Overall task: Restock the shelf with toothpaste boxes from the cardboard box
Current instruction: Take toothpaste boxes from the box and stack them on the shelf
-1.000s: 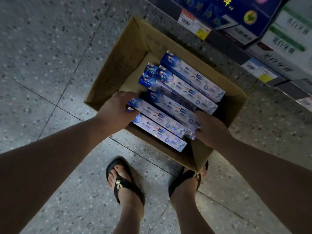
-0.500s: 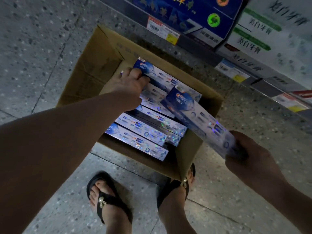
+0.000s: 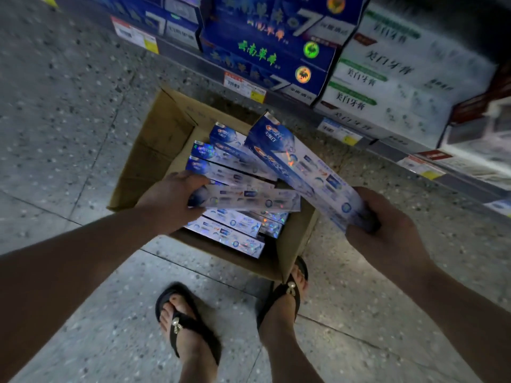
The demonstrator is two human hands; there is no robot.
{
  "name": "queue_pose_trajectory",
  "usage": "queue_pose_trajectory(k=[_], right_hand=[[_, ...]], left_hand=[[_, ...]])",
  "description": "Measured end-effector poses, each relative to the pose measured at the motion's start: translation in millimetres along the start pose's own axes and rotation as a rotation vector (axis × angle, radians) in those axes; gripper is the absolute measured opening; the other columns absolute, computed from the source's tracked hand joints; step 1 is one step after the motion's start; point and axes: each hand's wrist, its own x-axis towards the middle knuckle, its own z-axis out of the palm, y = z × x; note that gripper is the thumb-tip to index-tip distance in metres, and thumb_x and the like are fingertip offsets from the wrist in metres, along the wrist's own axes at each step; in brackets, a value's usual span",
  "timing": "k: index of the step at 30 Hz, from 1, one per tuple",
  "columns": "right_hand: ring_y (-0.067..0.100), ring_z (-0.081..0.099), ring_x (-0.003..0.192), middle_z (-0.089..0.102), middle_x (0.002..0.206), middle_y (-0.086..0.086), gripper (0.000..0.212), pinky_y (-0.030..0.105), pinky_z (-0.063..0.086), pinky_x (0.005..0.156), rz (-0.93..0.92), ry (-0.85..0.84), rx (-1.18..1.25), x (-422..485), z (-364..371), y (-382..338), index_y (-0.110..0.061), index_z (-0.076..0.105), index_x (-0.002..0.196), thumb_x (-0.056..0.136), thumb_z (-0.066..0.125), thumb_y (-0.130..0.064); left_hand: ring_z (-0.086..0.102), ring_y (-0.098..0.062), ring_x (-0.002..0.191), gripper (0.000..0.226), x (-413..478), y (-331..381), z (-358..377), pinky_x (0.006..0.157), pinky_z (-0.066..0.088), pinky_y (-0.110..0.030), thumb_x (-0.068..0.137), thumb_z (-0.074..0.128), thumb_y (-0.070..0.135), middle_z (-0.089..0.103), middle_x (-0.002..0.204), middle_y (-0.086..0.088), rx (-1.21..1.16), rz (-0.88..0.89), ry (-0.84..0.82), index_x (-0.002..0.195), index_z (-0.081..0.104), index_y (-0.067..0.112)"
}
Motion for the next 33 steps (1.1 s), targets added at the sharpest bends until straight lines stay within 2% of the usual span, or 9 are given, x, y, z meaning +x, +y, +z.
queue_pose_trajectory(k=[5, 8, 12, 16, 19, 21, 24, 30, 33], right_hand=[[-0.003, 0.053, 0.059, 0.061, 0.072, 0.002, 0.042, 0.012, 0.037, 0.051, -0.043, 0.013, 0.046, -41, -53, -61, -0.039, 0.054, 0.094, 0.058, 0.048, -0.017], [0.000, 0.056, 0.062, 0.061, 0.086, -0.015, 0.054, 0.013, 0.038, 0.051, -0.080, 0.033, 0.087, -74, -88, -94, -0.063, 0.049, 0.088, 0.059, 0.050, -0.018], [0.004, 0.055, 0.062, 0.063, 0.087, -0.026, 0.056, 0.025, 0.045, 0.056, -0.080, 0.125, 0.153, -129, -136, -127, -0.065, 0.052, 0.090, 0.061, 0.054, -0.018], [-0.004, 0.051, 0.049, 0.064, 0.068, -0.028, 0.035, 0.018, 0.041, 0.045, -0.067, 0.211, 0.238, -215, -194, -172, -0.049, 0.061, 0.084, 0.064, 0.059, -0.020], [-0.014, 0.053, 0.054, 0.064, 0.060, -0.026, 0.038, 0.004, 0.037, 0.048, -0.038, 0.335, 0.336, -293, -238, -204, -0.033, 0.056, 0.085, 0.048, 0.055, -0.038], [-0.014, 0.056, 0.062, 0.066, 0.069, -0.020, 0.034, 0.003, 0.040, 0.054, 0.022, 0.423, 0.338, -344, -260, -207, -0.036, 0.055, 0.088, 0.055, 0.063, -0.030], [-0.004, 0.061, 0.074, 0.070, 0.084, -0.017, 0.040, 0.009, 0.046, 0.066, 0.057, 0.542, 0.355, -417, -286, -194, -0.037, 0.057, 0.093, 0.053, 0.063, -0.036], [-0.005, 0.061, 0.080, 0.063, 0.099, -0.026, 0.045, 0.007, 0.045, 0.066, 0.159, 0.788, 0.361, -560, -339, -157, -0.036, 0.060, 0.095, 0.051, 0.062, -0.046], [-0.004, 0.061, 0.082, 0.063, 0.099, -0.024, 0.040, 0.010, 0.044, 0.071, 0.218, 0.920, 0.329, -630, -368, -123, -0.043, 0.058, 0.093, 0.054, 0.066, -0.038]], left_hand=[[0.061, -0.029, 0.096, 0.052, -83, 21, -64, 0.076, 0.048, -0.029, 0.066, 0.076, 0.020, 0.064, 0.107, -0.006, -0.138, -0.028, 0.087, 0.115, 0.061, 0.023], [0.062, -0.018, 0.085, 0.050, -130, 38, -109, 0.070, 0.047, -0.025, 0.060, 0.069, 0.035, 0.059, 0.094, 0.010, -0.184, 0.013, 0.110, 0.108, 0.058, 0.038], [0.052, -0.007, 0.073, 0.038, -189, 65, -171, 0.071, 0.049, -0.024, 0.060, 0.060, 0.049, 0.051, 0.077, 0.015, -0.216, 0.125, 0.149, 0.096, 0.050, 0.058], [0.061, -0.007, 0.087, 0.048, -250, 112, -236, 0.078, 0.053, -0.031, 0.053, 0.055, 0.052, 0.061, 0.093, 0.017, -0.263, 0.208, 0.172, 0.096, 0.044, 0.071], [0.059, 0.007, 0.084, 0.045, -297, 158, -280, 0.075, 0.047, -0.023, 0.048, 0.050, 0.058, 0.065, 0.086, 0.021, -0.297, 0.301, 0.164, 0.093, 0.057, 0.055], [0.056, 0.008, 0.090, 0.056, -327, 191, -304, 0.077, 0.041, -0.014, 0.049, 0.051, 0.058, 0.063, 0.090, 0.027, -0.274, 0.395, 0.179, 0.102, 0.062, 0.045], [0.048, 0.021, 0.096, 0.050, -362, 244, -326, 0.080, 0.033, 0.003, 0.050, 0.055, 0.054, 0.051, 0.109, 0.037, -0.254, 0.536, 0.167, 0.096, 0.046, 0.072], [0.048, 0.023, 0.093, 0.053, -421, 374, -322, 0.077, 0.036, 0.002, 0.042, 0.057, 0.058, 0.043, 0.108, 0.048, -0.237, 0.751, 0.013, 0.087, 0.040, 0.079], [0.046, 0.027, 0.094, 0.058, -445, 443, -301, 0.074, 0.038, 0.003, 0.042, 0.060, 0.053, 0.035, 0.100, 0.058, -0.184, 0.862, -0.086, 0.083, 0.032, 0.083]])
